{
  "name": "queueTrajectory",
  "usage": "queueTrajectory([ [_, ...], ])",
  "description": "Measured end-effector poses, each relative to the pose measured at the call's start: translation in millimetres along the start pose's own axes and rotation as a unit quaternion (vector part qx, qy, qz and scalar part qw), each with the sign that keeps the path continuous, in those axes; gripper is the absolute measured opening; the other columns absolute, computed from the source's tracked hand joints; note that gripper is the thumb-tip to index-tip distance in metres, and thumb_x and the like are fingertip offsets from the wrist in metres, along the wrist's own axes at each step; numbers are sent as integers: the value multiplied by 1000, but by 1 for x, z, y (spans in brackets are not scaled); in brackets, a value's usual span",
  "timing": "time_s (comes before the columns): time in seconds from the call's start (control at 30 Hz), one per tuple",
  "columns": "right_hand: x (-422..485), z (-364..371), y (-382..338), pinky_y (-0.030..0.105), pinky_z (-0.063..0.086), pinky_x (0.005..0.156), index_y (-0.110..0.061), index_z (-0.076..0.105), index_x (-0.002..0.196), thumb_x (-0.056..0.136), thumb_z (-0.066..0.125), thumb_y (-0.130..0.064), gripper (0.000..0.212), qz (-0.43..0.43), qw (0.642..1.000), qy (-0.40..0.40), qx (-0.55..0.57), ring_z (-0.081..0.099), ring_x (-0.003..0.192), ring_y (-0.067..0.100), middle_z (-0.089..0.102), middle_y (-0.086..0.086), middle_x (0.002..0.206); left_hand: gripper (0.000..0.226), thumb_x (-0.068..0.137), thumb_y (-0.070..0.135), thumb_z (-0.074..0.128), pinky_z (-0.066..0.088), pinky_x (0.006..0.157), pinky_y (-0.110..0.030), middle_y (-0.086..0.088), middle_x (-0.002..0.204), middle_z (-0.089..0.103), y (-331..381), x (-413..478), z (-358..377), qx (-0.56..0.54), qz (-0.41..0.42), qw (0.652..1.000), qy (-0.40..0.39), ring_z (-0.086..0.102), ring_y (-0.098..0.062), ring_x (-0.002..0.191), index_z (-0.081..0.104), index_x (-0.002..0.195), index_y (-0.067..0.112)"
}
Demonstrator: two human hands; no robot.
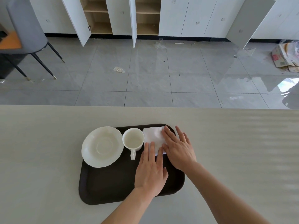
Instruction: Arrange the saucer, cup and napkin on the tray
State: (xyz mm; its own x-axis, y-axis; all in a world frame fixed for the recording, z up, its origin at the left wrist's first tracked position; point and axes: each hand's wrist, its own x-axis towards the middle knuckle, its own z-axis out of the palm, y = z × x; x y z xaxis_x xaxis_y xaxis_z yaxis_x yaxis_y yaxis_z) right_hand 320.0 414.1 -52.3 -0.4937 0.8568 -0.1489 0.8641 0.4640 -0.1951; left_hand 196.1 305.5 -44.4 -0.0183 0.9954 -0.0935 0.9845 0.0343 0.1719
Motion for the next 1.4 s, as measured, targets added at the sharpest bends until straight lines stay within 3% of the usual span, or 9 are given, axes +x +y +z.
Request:
queueTrajectory([
  [0.17, -3, 2, 2, 47, -1, 123, -35, -4, 156, 101, 12, -53, 60, -10, 1000, -8, -17, -16, 151, 25, -9, -19, 164, 74, 96, 47, 32, 9, 123, -47, -19, 163, -8, -2, -2, 4, 12, 11, 1000, -19, -18, -34, 148, -1, 155, 16],
  [0.33, -2, -4, -2, 45, -2, 123, -28, -2, 157, 102, 22, -50, 63, 2, 1000, 1, 3, -21, 150, 24, -13, -13, 165, 73, 95, 47, 36, 12, 123, -45, -18, 164, -1, -2, 0, -1, 1, 3, 1000, -23, -10, -33, 150, 7, 155, 15],
  [0.43, 0, -11, -7, 44, 0, 122, -29, 6, 157, 102, 22, -47, 60, -42, 999, 30, -15, -16, 151, 24, -5, -13, 166, 74, 95, 46, 35, 11, 123, -43, -18, 164, 0, -3, 3, -2, 1, -1, 1000, -23, -6, -32, 151, 7, 154, 11],
  [0.53, 5, -11, -5, 48, 5, 123, -29, 12, 156, 102, 19, -46, 57, -59, 998, 6, -33, -15, 151, 22, 2, -17, 165, 75, 95, 47, 31, 9, 123, -44, -17, 164, -2, -3, 4, 0, 12, -2, 1000, -27, -10, -32, 151, 5, 155, 11],
  [0.7, 6, -2, 2, 48, 4, 123, -33, 2, 156, 98, 7, -51, 61, -51, 998, -9, -25, -17, 151, 20, -2, -20, 165, 74, 95, 49, 23, 8, 123, -47, -16, 163, -10, -6, 3, 6, 28, 4, 999, -34, -17, -32, 149, 0, 155, 11],
  [0.9, 8, -1, 5, 47, 2, 124, -31, 3, 157, 99, 8, -52, 61, -67, 997, -4, -25, -18, 151, 21, -2, -18, 165, 73, 96, 50, 18, 3, 123, -48, -15, 161, -20, -7, 2, 7, 34, 7, 999, -35, -25, -31, 147, -8, 154, 13],
  [1.07, -4, -3, 0, 37, 1, 122, -32, 8, 156, 101, 15, -54, 60, -53, 997, 40, 36, -15, 151, 13, -3, -20, 162, 75, 96, 50, 26, 10, 123, -47, -17, 163, -7, -5, -3, 2, 30, 0, 999, -31, -13, -32, 150, 0, 154, 11],
  [1.27, -22, -11, -10, 38, 8, 123, -27, 19, 155, 103, 27, -50, 58, -10, 997, 35, 61, -4, 152, 13, 10, -13, 165, 73, 97, 49, 27, 14, 123, -47, -17, 164, -1, 0, -23, -17, 37, 23, 999, -19, -8, -33, 151, 4, 155, 11],
  [1.4, -35, -27, -22, 32, 8, 120, -26, 26, 154, 102, 34, -49, 58, -11, 996, 52, 64, 5, 152, 14, 22, -10, 164, 71, 93, 47, 41, 29, 118, -47, -19, 161, 21, 3, -40, -41, 45, 26, 998, 34, 15, -33, 150, 26, 151, 9],
])
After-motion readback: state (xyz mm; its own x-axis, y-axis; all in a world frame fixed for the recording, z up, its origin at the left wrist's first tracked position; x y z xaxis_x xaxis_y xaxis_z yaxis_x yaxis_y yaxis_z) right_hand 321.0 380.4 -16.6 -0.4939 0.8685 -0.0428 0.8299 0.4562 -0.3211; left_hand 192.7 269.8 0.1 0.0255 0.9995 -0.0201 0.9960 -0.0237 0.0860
